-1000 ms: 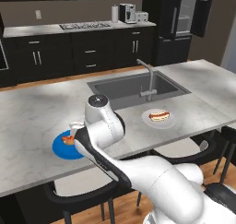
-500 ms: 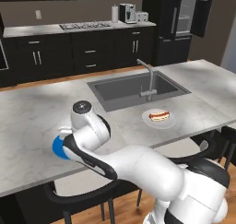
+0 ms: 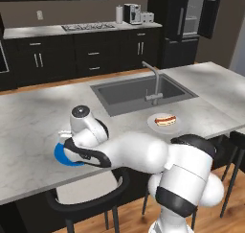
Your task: Pick up the orange and apple from the fridge and place one fruit on each plate on the dining counter.
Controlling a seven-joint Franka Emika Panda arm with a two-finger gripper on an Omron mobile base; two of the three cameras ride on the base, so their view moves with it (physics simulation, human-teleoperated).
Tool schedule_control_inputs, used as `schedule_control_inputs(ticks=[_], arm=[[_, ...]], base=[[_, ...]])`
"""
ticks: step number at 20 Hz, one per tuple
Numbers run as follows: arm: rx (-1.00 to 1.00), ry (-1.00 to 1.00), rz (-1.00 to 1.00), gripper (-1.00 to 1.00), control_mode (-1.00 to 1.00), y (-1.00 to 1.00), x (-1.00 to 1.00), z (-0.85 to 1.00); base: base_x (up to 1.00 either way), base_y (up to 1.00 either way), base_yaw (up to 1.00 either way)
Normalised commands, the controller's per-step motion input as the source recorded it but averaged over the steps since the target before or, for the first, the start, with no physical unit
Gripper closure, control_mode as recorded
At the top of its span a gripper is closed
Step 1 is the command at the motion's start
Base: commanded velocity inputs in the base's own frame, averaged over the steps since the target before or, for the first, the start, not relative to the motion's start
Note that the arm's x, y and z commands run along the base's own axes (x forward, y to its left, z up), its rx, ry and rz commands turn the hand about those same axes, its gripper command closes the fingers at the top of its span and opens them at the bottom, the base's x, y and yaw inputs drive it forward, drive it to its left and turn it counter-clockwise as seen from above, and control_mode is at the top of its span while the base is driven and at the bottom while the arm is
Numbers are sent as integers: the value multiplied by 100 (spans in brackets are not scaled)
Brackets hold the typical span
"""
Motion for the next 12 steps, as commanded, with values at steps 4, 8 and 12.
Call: schedule_control_inputs(ticks=[4,8,12], arm=[[-6,1,0,100,-100,16,2,-36],[-5,3,0,100,-100,18,16,-32],[-1,5,0,100,-100,11,44,-26]], base=[[0,0,0],[0,0,0],[0,0,0]])
